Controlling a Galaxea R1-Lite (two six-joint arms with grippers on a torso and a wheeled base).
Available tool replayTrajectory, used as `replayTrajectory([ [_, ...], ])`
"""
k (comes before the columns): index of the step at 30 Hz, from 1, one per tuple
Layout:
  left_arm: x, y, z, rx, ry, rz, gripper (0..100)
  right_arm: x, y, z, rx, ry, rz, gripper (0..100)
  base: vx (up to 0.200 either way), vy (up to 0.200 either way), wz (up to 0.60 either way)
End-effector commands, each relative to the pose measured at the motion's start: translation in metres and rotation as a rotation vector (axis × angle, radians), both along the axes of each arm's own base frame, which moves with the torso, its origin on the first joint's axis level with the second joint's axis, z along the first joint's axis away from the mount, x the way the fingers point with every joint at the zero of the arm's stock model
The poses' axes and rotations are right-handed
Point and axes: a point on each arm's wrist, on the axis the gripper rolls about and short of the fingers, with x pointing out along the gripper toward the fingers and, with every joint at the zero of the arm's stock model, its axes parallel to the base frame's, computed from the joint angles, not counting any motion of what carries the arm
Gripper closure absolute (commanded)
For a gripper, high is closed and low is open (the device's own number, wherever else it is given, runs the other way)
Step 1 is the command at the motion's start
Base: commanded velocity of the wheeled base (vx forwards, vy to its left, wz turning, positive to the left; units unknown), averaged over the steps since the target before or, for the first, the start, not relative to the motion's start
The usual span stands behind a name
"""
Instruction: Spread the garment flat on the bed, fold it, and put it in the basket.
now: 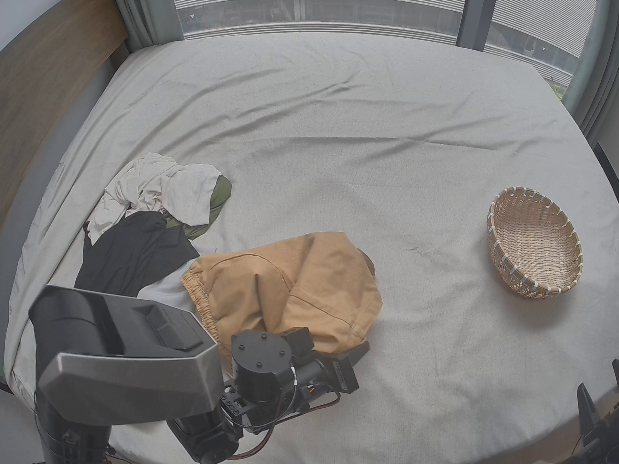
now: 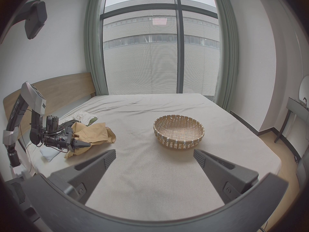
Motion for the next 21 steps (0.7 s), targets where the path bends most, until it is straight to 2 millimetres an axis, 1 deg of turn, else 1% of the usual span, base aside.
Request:
replayTrajectory([
  [1,-0.002,-0.008,-0.012,0.021,0.009,-0.021,100,0.0,0.0,-0.005,0.001,0.001,0.001,0,0.0,0.0,0.0],
  [9,0.0,-0.006,-0.016,0.033,0.011,-0.011,100,0.0,0.0,-0.005,0.001,0.001,0.001,0,0.0,0.0,0.0],
  [10,0.001,-0.006,-0.016,0.031,0.007,-0.01,0,0.0,0.0,-0.005,0.001,0.001,0.001,0,0.0,0.0,0.0],
  [12,0.001,-0.007,-0.013,0.022,-0.001,-0.009,0,0.0,0.0,-0.005,0.001,0.001,0.001,0,0.0,0.0,0.0],
  [15,-0.001,-0.007,0.0,-0.002,-0.023,-0.013,0,0.0,0.0,-0.005,0.001,0.001,0.001,0,0.0,0.0,0.0],
  [16,-0.003,-0.005,0.01,-0.018,-0.034,-0.014,0,0.0,0.0,-0.005,0.001,0.001,0.001,0,0.0,0.0,0.0],
  [19,-0.01,0.001,0.018,-0.018,-0.037,-0.014,0,0.0,0.0,-0.005,0.001,0.001,0.001,0,0.0,0.0,0.0],
  [21,-0.016,0.008,0.024,-0.013,-0.034,-0.008,0,0.0,0.0,-0.005,0.001,0.001,0.001,0,0.0,0.0,0.0],
])
